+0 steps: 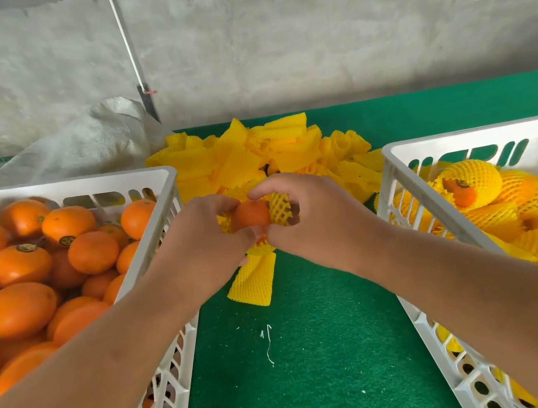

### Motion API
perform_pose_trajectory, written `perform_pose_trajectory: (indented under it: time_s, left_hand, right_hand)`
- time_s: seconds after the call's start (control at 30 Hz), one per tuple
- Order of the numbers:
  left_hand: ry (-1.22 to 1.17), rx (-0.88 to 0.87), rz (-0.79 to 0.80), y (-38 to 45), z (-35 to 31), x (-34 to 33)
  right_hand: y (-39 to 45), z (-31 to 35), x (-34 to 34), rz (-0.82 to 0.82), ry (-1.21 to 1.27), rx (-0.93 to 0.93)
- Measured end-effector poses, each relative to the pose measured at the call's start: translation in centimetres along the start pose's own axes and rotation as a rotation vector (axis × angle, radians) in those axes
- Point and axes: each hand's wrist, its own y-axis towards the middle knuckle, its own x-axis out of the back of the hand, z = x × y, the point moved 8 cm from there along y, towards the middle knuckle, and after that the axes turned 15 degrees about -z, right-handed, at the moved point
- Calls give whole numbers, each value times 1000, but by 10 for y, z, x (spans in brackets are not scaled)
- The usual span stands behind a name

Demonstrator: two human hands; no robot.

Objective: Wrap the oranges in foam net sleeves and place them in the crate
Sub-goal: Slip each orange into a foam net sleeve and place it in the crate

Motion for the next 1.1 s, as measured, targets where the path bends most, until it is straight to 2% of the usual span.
perform_pose_trajectory:
  time_s: [0.13,0.27,0.4,0.5,0.63,0.73,0.9,1.0,1.1]
  left_hand:
    - [188,-132,-83,1,-10,7]
    - [176,-88,-65,-1,-9,6]
    - [-200,207,-21,-2,2,5]
    - [-454,363,-12,-2,5,5]
    - [-586,442,-32,-3,8,5]
    - [-627,445,0,-3,8,1]
    - [-775,344,-43,6,-1,12]
    - [-595,195,-4,7,-7,8]
    - [-303,31,117,-5,-14,-9]
  right_hand:
    - [-3,8,-1,-12,33,45]
    - [-6,13,-3,14,121,38]
    - [-1,9,3,-27,207,-70]
    - [-1,6,0,43,197,-111]
    - [-10,-2,-15,220,6,-73]
    - [-7,-8,-15,211,-44,-84]
    - [-1,-23,-5,103,86,-321]
    - [2,-32,-3,44,325,-537]
    - [-1,-34,-8,117,518,-674]
